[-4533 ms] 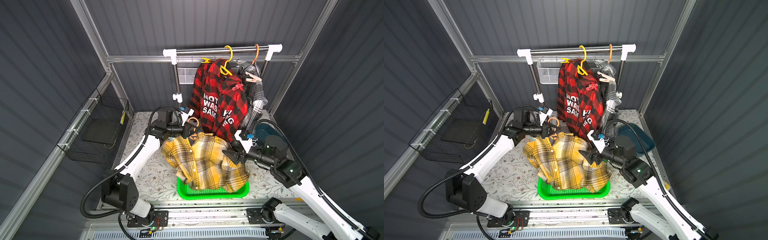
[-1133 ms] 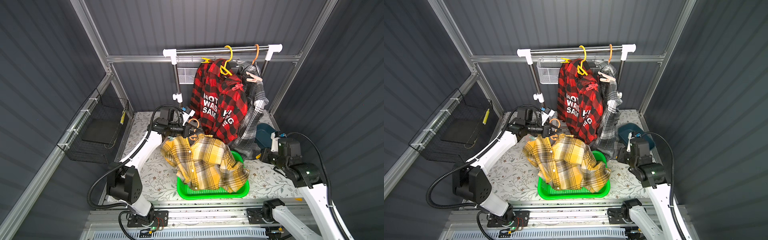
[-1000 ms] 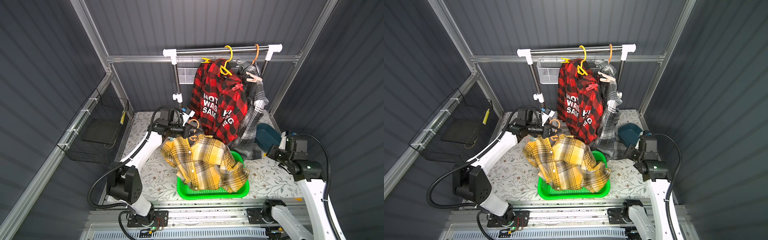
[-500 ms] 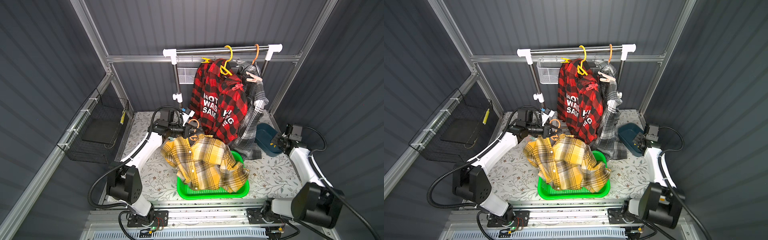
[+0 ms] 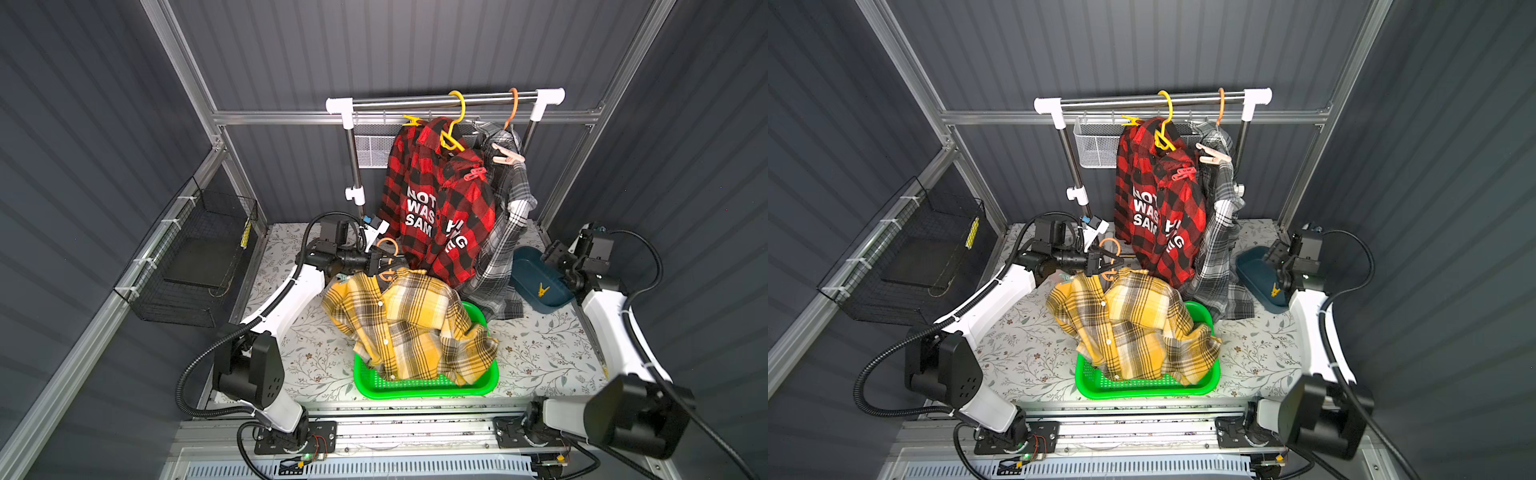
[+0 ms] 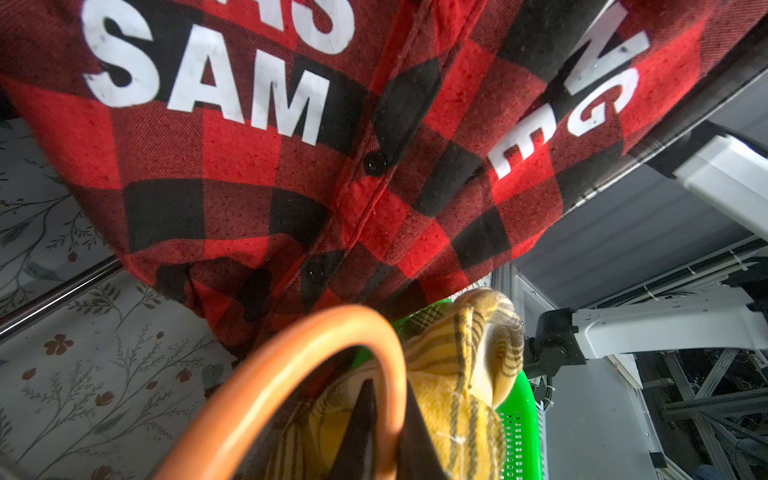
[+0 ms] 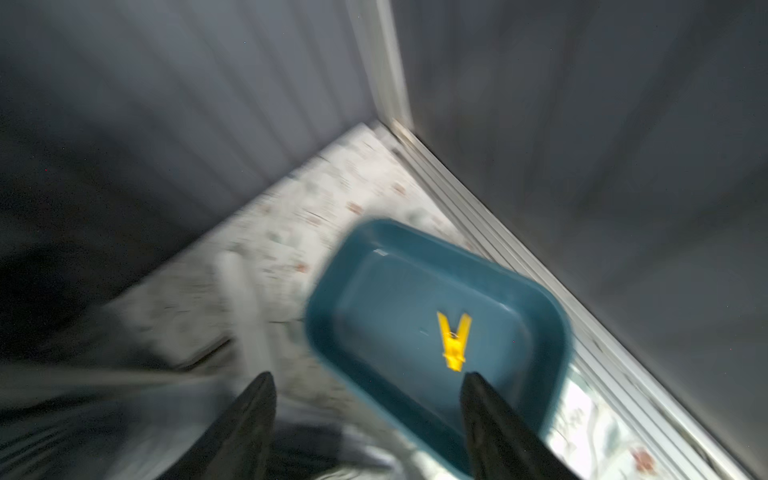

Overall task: Remove the clothespins securing long-sleeve shirts to the hanger
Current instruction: Place the clamp in the storage box.

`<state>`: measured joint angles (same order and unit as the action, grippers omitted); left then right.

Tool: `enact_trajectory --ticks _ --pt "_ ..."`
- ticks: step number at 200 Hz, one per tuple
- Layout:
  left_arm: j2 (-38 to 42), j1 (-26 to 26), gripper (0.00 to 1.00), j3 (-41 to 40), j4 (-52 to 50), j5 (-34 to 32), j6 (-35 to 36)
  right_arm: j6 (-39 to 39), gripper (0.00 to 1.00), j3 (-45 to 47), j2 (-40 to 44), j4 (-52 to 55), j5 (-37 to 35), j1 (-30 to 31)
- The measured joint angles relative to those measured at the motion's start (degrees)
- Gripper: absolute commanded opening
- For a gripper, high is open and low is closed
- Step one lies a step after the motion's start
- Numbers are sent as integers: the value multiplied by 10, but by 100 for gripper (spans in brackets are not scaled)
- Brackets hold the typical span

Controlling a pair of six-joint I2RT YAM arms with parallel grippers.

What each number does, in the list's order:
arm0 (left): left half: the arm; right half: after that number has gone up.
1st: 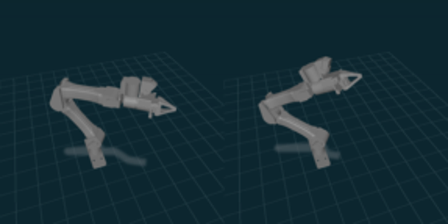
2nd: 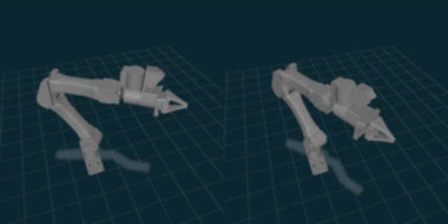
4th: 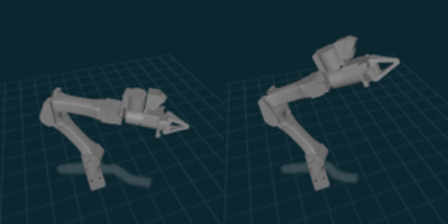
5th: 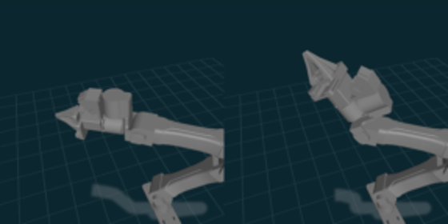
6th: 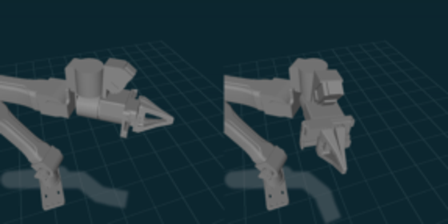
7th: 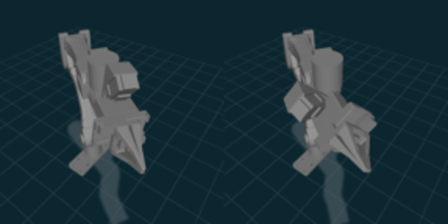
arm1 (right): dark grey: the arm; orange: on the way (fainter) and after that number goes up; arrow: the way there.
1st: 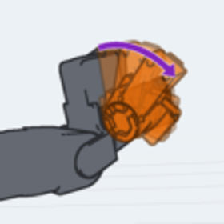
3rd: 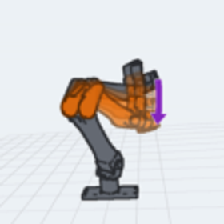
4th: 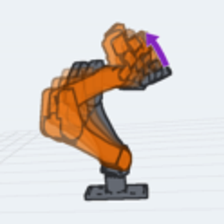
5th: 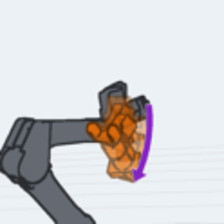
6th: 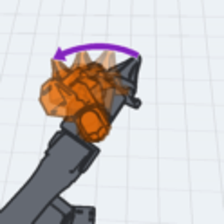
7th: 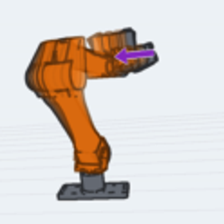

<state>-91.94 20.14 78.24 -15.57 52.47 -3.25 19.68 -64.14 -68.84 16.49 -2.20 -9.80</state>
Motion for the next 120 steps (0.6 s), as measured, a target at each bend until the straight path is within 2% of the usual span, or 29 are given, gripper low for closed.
enact_trajectory --ticks 26,52,83,120 --pt "1 0 0 0 -2 -3 2 -20 77 -10 116 -21 40 98" --pt "6 0 0 0 -3 -7 6 -64 77 -34 173 -35 68 188" --pt "19 0 0 0 -3 -11 13 -143 78 -59 179 -27 85 319" --pt "27 0 0 0 -3 -19 15 -238 78 -110 132 33 78 459"
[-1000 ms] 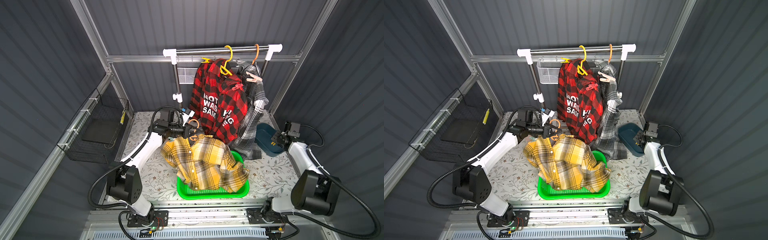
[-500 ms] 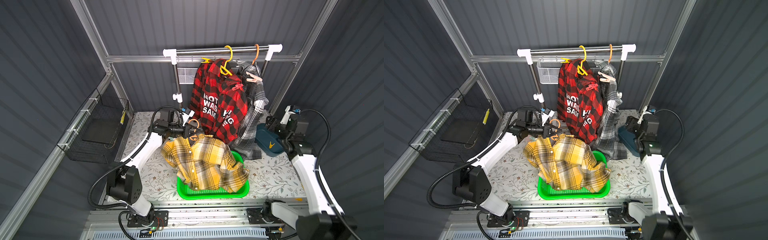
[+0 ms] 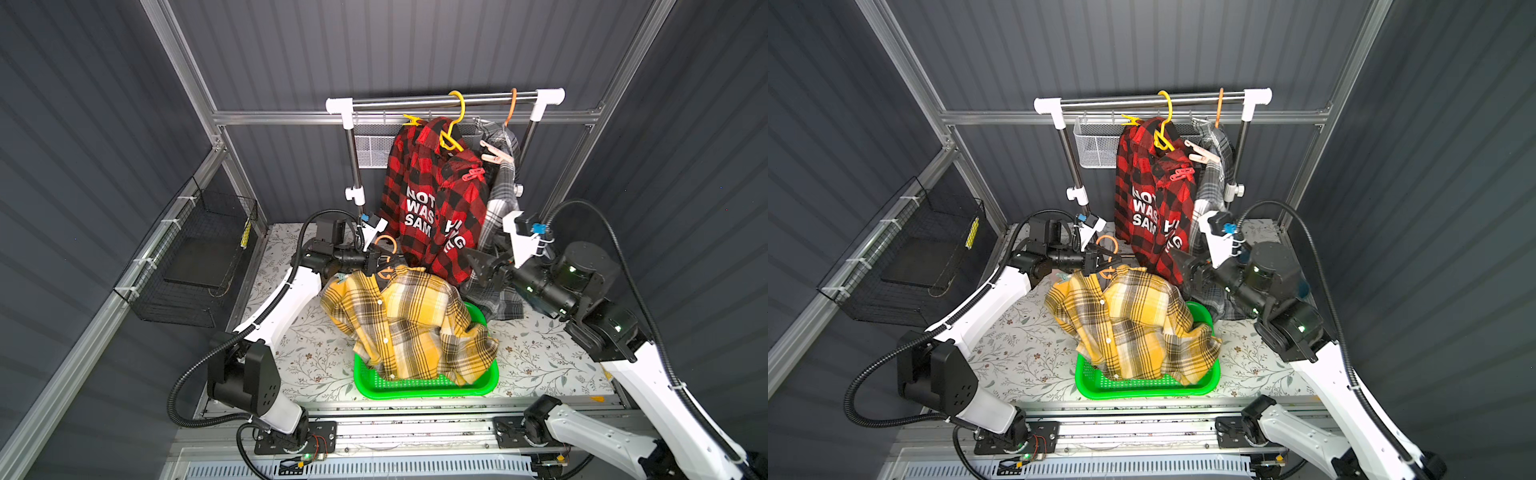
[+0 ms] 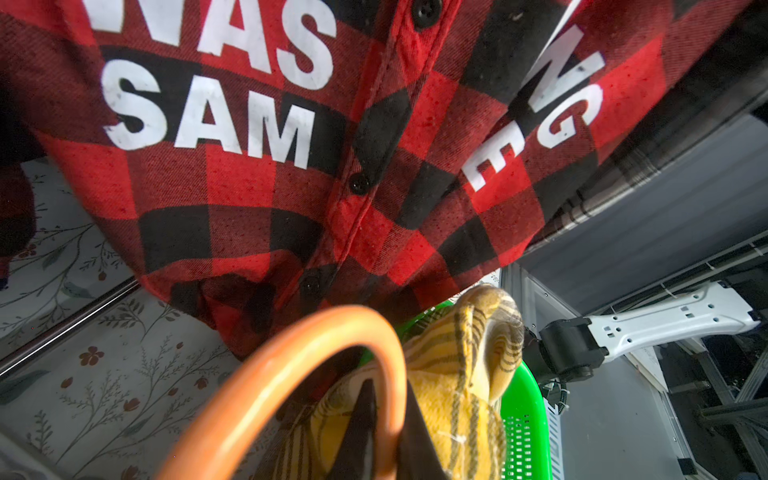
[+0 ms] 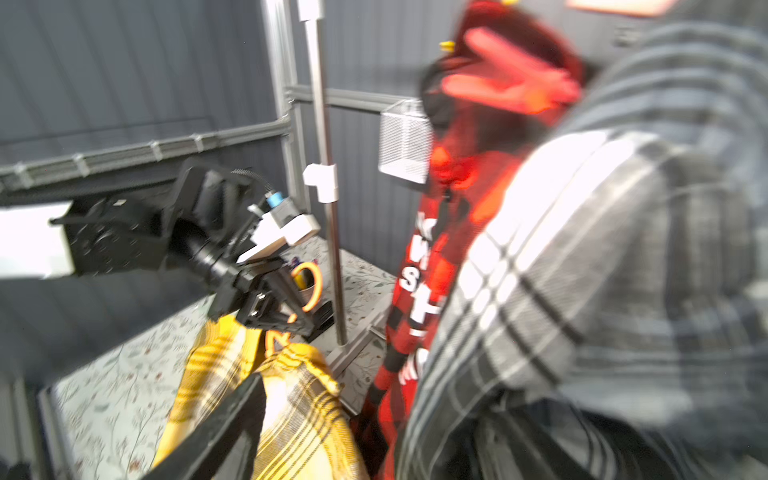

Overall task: Remove the clothespins securing long-sleeve shirts to the hanger
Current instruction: Place the clamp in the storage box, then remove the clamp from the hanger.

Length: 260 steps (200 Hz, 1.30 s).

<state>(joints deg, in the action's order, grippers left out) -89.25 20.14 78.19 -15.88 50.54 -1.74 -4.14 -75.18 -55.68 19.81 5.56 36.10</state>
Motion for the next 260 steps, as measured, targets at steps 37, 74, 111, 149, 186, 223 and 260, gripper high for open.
enact_trajectory --ticks 37,74,111,149,186,223,260 --pt "1 0 0 -1 0 -2 0 -34 79 -23 -38 40 -13 54" --pt "7 0 0 -4 0 -2 3 -42 79 -76 -111 96 -27 56" --pt "29 0 0 -19 2 1 12 -50 79 -93 -191 153 -23 55" --pt "60 0 0 -36 17 10 16 -51 77 -93 -217 180 4 47" --pt "74 0 0 -40 37 26 17 -49 73 -93 -227 190 32 46" --pt "85 0 0 -60 67 40 17 -41 61 -88 -227 190 43 46" --pt "91 0 0 -69 99 50 10 -34 47 -74 -223 190 49 46"
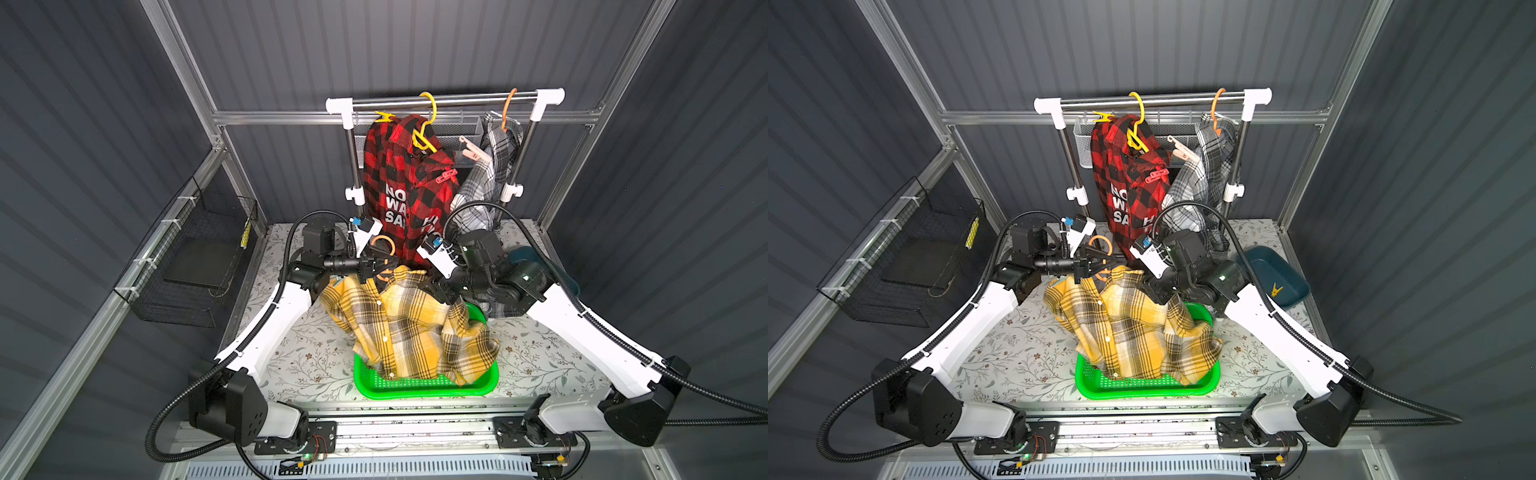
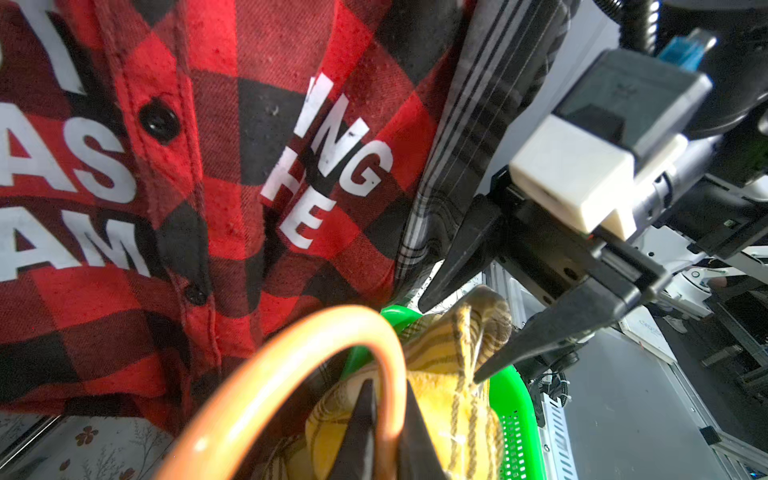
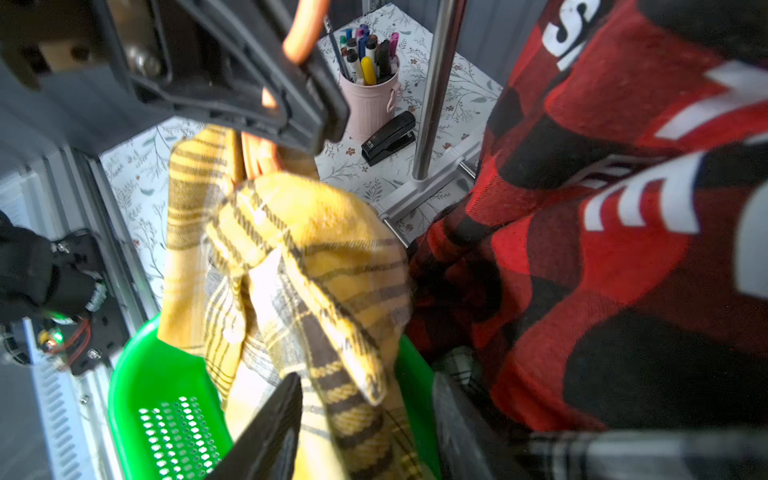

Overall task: Remove the clothespins securing long-sleeve shirts to the hanger
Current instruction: Remove the clamp from the hanger.

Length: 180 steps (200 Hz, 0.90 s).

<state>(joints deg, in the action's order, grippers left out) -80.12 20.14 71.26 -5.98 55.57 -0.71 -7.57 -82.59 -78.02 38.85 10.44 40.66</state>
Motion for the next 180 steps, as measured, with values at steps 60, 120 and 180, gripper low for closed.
enact_trajectory --ticks 60,120,180 --pt "8 0 0 -7 35 9 -6 14 19 20 23 0 1 0" --pt "11 0 65 -10 43 -1 -14 27 0 56 52 0 12 5" --pt "47 -10 81 -9 32 -38 7 50 0 91 83 3 -3 -9"
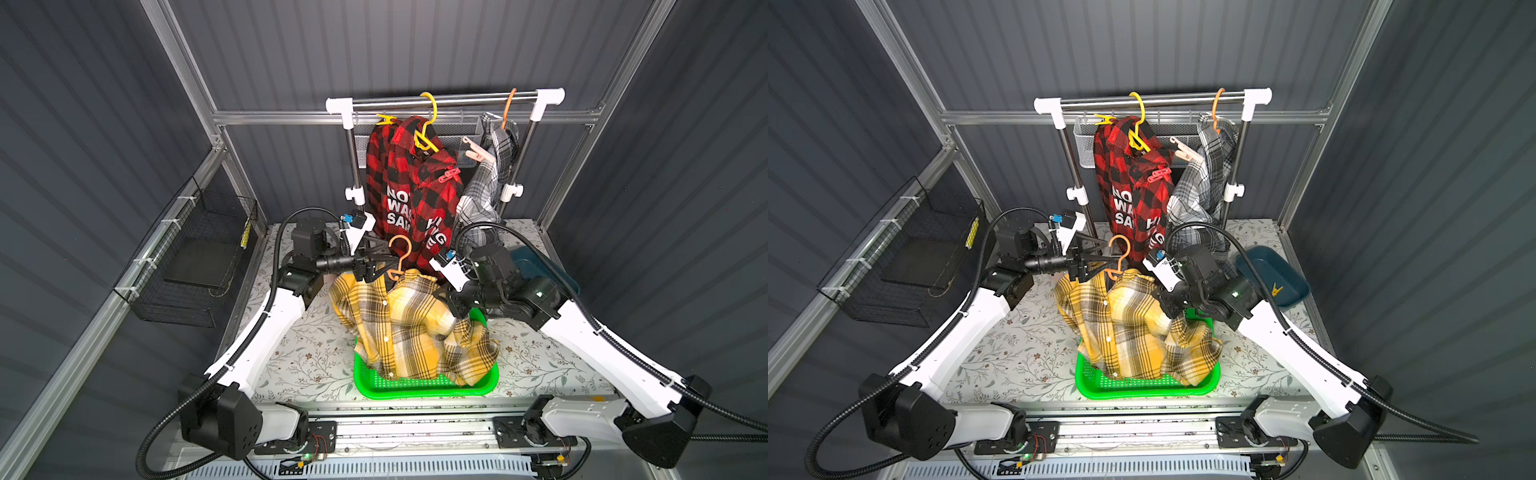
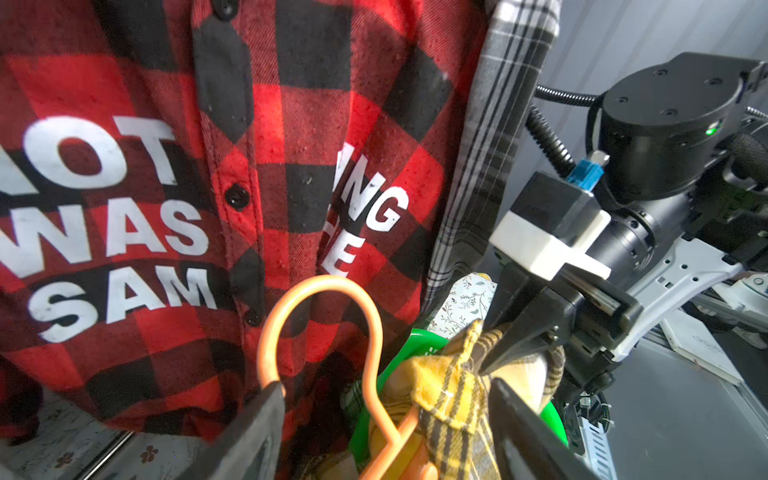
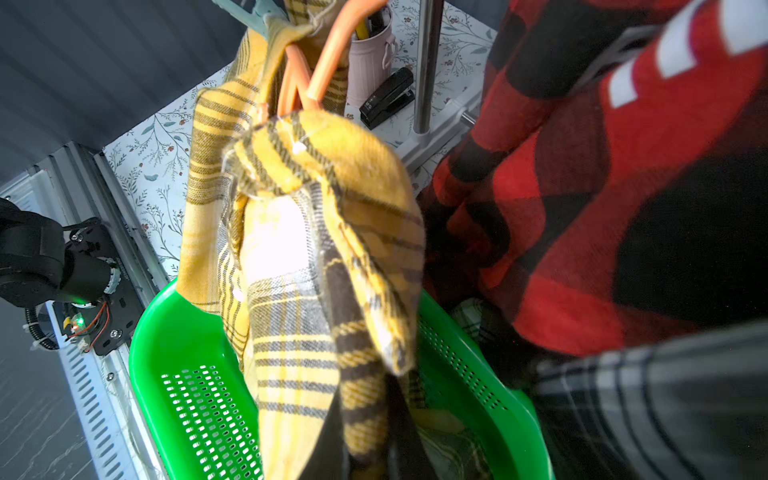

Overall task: Remove the clothespins securing long-sleeve shirts to the hanger
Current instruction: Remove the clamp from the hanger.

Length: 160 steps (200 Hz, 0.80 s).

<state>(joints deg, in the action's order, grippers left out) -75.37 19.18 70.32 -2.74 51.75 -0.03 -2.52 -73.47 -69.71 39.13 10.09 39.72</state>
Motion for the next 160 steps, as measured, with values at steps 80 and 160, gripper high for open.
enact_trajectory --ticks 80,160 --pt "38 -118 76 -74 132 64 -56 23 0 40 75 3 41 -68" --pt "34 -136 86 -164 301 97 -51 25 0 49 92 3 94 -91"
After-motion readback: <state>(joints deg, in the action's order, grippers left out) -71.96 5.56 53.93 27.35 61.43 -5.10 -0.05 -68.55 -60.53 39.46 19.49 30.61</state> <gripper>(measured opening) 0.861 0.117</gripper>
